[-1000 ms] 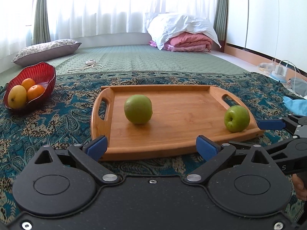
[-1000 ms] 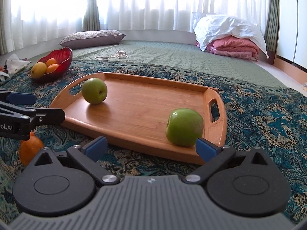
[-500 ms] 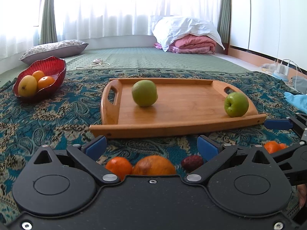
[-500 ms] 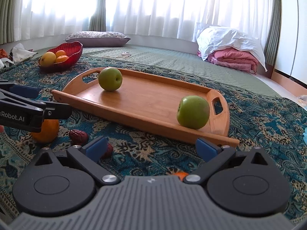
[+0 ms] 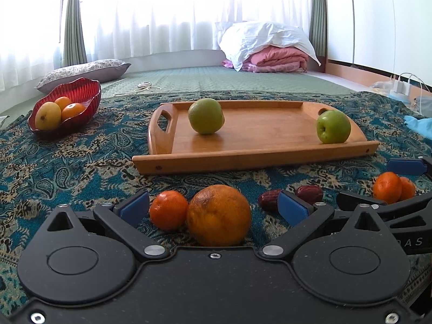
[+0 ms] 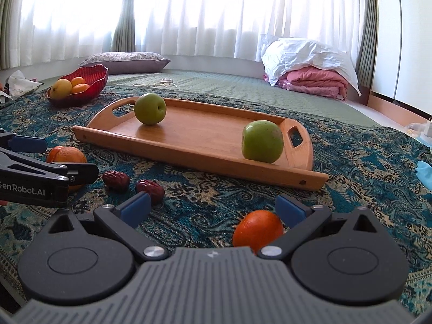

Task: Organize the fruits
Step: 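Close the left tool on the large orange while the right tool grasps a tangerine, then carry the large orange over the tray with the left tool while the right tool carries the tangerine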

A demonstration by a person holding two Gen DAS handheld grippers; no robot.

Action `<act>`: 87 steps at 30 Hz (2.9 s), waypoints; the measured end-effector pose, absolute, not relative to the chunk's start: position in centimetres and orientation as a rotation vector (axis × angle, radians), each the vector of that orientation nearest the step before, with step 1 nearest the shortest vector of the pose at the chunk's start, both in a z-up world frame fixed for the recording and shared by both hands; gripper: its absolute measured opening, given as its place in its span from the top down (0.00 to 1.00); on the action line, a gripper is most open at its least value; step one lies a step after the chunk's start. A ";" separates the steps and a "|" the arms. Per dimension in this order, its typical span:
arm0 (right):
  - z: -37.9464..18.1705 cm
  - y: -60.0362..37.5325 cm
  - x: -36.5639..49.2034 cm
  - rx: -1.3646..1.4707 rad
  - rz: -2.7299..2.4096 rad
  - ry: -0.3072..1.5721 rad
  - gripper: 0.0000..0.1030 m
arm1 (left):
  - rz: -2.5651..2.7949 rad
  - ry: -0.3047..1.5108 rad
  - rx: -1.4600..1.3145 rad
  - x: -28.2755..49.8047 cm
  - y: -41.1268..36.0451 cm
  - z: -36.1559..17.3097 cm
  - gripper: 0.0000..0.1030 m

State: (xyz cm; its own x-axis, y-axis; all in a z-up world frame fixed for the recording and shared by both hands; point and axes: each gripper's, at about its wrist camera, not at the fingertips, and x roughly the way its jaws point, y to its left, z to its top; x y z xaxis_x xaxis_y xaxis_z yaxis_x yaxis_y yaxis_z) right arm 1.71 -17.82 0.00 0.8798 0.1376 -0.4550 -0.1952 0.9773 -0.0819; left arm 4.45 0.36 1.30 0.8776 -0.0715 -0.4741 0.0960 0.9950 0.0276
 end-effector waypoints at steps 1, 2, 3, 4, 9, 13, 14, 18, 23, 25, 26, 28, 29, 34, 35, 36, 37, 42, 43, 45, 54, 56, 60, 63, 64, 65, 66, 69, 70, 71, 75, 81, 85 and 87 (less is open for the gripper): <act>0.0 -17.8 1.6 -0.127 0.169 0.462 0.00 | -0.086 0.489 0.054 4.3 0.4 1.3 0.02; 0.0 -17.8 1.5 -0.125 0.167 0.460 0.00 | -0.088 0.485 0.056 4.1 0.4 1.3 0.02; 0.0 -17.8 1.4 -0.123 0.168 0.460 0.00 | -0.094 0.481 0.058 3.9 0.4 1.4 0.04; 0.1 -17.9 1.3 -0.123 0.169 0.459 0.00 | -0.100 0.475 0.060 3.7 0.4 1.6 0.05; 0.1 -17.8 0.8 -0.137 0.168 0.452 0.03 | -0.123 0.458 0.090 2.5 -0.1 1.9 0.19; 0.1 -17.9 0.4 -0.146 0.162 0.445 0.07 | -0.141 0.477 0.077 2.2 -0.2 1.7 0.28; 0.1 -17.9 0.4 -0.146 0.159 0.445 0.09 | -0.145 0.483 0.069 2.2 -0.2 1.7 0.32; 0.2 -18.1 0.0 -0.137 0.148 0.441 0.13 | -0.146 0.502 0.041 2.1 0.0 1.5 0.40; 0.4 -18.1 -0.8 -0.139 0.130 0.428 0.23 | -0.137 0.505 0.007 1.7 0.4 1.6 0.44; 0.4 -18.0 -1.2 -0.135 0.132 0.425 0.27 | -0.138 0.508 -0.005 1.4 0.5 1.6 0.44; 0.5 -18.0 -1.4 -0.136 0.134 0.422 0.29 | -0.138 0.508 -0.006 1.3 0.5 1.6 0.44; 0.6 -17.8 -1.9 -0.144 0.140 0.414 0.31 | -0.135 0.509 -0.006 1.2 0.5 1.5 0.44; 0.6 -17.7 -2.2 -0.148 0.142 0.410 0.32 | -0.133 0.510 -0.007 1.2 0.5 1.5 0.44; 0.6 -17.5 -3.1 -0.137 0.134 0.401 0.34 | -0.117 0.519 -0.018 1.6 0.5 1.1 0.44; 0.5 -17.5 -3.2 -0.132 0.127 0.400 0.34 | -0.114 0.521 -0.019 1.7 0.5 1.0 0.44; 0.5 -17.5 -3.4 -0.127 0.119 0.401 0.35 | -0.111 0.523 -0.020 1.9 0.5 1.0 0.44; 0.5 -17.6 -3.5 -0.119 0.113 0.402 0.35 | -0.110 0.524 -0.024 2.1 0.6 1.0 0.44; 0.6 -18.2 -4.1 -0.076 0.085 0.410 0.37 | -0.098 0.529 -0.051 3.1 0.8 0.8 0.47; 0.5 -18.3 -4.3 -0.070 0.079 0.412 0.37 | -0.095 0.530 -0.055 3.2 0.8 0.8 0.48; 0.5 -18.6 -4.5 -0.059 0.067 0.417 0.38 | -0.090 0.531 -0.061 3.5 0.9 0.7 0.49; -0.1 -19.2 -3.7 -0.055 0.008 0.445 0.45 | -0.073 0.520 -0.069 4.3 0.9 0.4 0.54; -0.3 -19.4 -3.2 -0.050 -0.013 0.461 0.49 | -0.069 0.516 -0.067 4.1 0.9 0.4 0.55; -1.0 -20.1 -2.2 -0.006 -0.041 0.514 0.58 | -0.072 0.509 -0.043 3.1 0.6 0.5 0.55; -1.1 -20.0 -2.0 -0.004 -0.044 0.511 0.58 | -0.082 0.510 -0.035 2.3 0.4 0.6 0.55; -1.1 -19.9 -2.0 -0.004 -0.042 0.511 0.58 | -0.086 0.510 -0.034 2.1 0.4 0.7 0.55; -1.0 -20.0 -2.0 0.003 -0.035 0.509 0.58 | -0.088 0.512 -0.035 1.9 0.4 0.7 0.55; -1.0 -20.0 -2.1 0.015 -0.025 0.507 0.58 | -0.089 0.513 -0.036 1.6 0.3 0.8 0.55; -0.8 -20.0 -2.1 0.032 -0.003 0.503 0.59 | -0.094 0.508 -0.028 1.0 0.0 0.9 0.55; -0.7 -19.9 -2.2 0.037 0.010 0.500 0.59 | -0.099 0.504 -0.018 0.7 -0.2 0.9 0.55; -0.7 -19.8 -2.2 0.041 0.022 0.497 0.59 | -0.104 0.502 -0.005 0.5 -0.5 0.8 0.54; -0.6 -18.8 -2.4 0.025 0.068 0.487 0.59 | -0.100 0.488 0.028 0.3 -1.0 0.4 0.53; -0.6 -17.3 -2.4 0.002 0.111 0.477 0.58 | -0.097 0.471 0.047 1.0 -1.4 0.2 0.41; -0.7 -16.9 -2.2 0.002 0.121 0.480 0.58 | -0.091 0.501 0.033 1.9 -1.4 -0.3 0.39; -0.7 -16.8 -2.1 0.000 0.125 0.479 0.58 | -0.091 0.516 0.010 2.3 -1.2 -0.6 0.39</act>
State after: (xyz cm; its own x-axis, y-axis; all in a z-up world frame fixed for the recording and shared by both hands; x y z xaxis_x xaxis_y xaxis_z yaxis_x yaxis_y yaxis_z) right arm -2.13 -16.81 -0.67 0.8798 0.1202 -0.4599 -0.1200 0.9923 0.0298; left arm 2.28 -1.17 -0.56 0.8660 -0.0843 -0.4929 0.0892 0.9959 -0.0135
